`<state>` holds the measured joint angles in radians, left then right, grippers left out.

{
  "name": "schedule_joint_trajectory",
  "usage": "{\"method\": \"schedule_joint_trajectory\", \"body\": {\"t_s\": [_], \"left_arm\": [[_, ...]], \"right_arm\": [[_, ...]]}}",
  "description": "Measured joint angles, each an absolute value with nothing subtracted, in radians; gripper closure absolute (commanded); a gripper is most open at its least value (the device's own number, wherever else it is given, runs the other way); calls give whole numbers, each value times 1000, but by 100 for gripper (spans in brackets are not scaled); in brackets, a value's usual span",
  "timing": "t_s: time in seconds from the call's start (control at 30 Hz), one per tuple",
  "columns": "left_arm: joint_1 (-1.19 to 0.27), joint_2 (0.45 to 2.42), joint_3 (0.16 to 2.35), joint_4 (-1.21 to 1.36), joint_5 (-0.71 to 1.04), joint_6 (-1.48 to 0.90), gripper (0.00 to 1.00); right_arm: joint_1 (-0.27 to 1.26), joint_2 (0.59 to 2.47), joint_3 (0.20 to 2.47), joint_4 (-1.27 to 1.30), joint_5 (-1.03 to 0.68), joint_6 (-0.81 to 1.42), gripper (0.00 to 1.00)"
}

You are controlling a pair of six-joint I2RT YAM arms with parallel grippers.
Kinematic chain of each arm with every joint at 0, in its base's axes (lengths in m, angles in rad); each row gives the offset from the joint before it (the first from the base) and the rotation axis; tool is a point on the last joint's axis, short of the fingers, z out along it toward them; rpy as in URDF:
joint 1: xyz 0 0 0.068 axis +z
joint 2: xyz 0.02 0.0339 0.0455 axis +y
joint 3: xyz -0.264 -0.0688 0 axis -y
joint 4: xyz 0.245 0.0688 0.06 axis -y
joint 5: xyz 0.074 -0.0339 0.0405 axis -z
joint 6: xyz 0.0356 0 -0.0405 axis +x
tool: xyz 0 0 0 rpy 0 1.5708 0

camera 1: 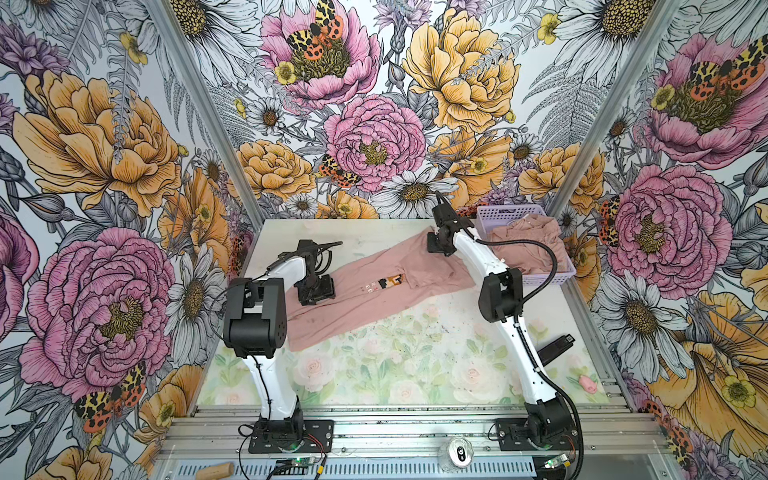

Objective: Fold and stack the mixed laundry pile

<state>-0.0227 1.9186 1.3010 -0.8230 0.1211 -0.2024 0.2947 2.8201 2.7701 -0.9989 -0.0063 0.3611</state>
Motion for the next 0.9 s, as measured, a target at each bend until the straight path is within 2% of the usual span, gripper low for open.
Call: {"method": "schedule_joint_trajectory", "body": {"t_s": [0.13,0.43,0.7,0.9], "left_arm": [[-15,1933,1350,-853,120,-194,31],[-4,2012,1422,-841,126,-194,36],[1,1952,1317,-750,152,-236,43],[-18,1903,1239,-728,204,-265,47]], "right_arm": [[276,2816,2773,-1021,-47,369,54],[273,2523,2400,-1016,-101,369,53],[318,2278,2079,-961,-105,410,48],[352,2283,1934,-923,-91,456,43]]}}
